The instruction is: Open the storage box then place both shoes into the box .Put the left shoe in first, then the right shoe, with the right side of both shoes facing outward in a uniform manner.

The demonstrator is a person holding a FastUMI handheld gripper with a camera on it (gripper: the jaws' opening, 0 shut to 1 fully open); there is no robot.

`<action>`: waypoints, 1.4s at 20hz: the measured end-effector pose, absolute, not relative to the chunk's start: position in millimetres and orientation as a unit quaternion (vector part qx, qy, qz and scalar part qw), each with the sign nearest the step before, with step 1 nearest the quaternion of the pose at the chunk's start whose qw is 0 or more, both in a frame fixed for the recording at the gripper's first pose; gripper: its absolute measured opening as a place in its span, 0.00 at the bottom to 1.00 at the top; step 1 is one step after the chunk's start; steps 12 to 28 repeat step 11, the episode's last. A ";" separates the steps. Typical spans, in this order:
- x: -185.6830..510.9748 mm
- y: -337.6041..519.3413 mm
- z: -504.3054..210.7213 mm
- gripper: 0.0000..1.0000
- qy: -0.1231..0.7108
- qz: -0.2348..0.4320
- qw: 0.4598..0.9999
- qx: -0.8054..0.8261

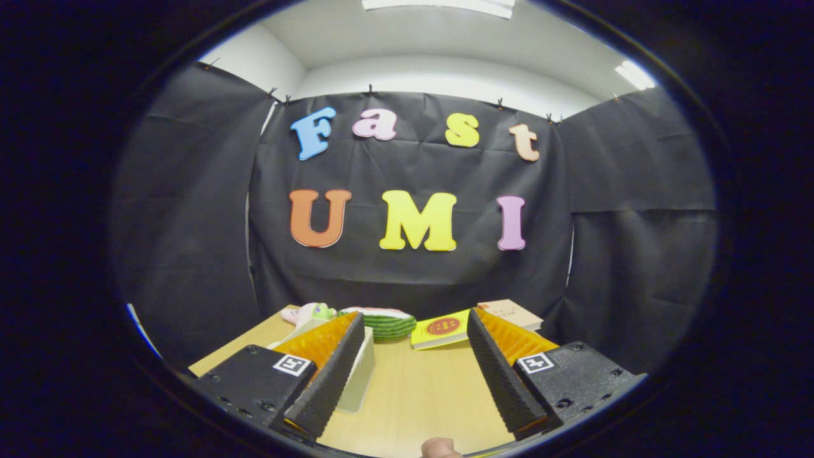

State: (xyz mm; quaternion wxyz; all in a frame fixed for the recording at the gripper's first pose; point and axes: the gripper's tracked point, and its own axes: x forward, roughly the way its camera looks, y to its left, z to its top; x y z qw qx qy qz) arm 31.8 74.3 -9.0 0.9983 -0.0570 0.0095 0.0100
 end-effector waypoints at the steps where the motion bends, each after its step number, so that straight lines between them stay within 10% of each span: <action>1: 27.4 75.5 -7.5 1.00 0.008 0.010 0.998 -0.055; 28: 20.3 75.6 -15.7 1.00 0.013 -0.001 0.999 -0.043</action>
